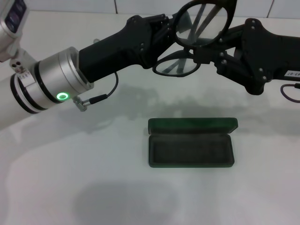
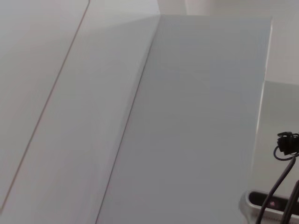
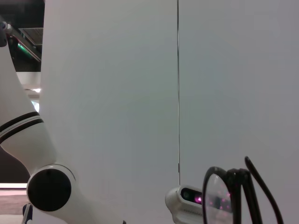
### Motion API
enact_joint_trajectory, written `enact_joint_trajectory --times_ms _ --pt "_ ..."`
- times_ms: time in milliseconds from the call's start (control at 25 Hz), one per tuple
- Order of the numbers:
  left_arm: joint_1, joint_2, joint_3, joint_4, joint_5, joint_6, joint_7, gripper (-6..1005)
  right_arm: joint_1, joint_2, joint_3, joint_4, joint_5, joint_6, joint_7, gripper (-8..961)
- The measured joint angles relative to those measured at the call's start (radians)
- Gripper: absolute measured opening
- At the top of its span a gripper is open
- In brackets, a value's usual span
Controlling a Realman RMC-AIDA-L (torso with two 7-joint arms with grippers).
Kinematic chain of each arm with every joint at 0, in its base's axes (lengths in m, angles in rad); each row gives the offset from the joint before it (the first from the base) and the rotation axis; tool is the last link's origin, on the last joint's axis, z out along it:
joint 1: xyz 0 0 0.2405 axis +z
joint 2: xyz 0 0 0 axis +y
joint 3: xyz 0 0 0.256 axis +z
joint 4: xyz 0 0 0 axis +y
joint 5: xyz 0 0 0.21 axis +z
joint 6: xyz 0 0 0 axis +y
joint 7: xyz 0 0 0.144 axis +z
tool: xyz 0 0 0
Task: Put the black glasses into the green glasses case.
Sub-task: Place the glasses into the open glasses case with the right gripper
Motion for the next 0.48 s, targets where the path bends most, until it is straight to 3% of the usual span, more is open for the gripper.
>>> enact_joint_trajectory --times_ms 200,480 --pt "0.026 0.005 -0.010 0.004 -0.006 -0.006 0.009 29 -0.003 0.000 0.000 0.000 0.001 -0.001 0.005 53" --pt "0.052 0.027 -0.056 0.013 -0.012 -0.006 0.009 29 -0.007 0.000 -0.002 0.001 0.001 -0.010 0.009 53"
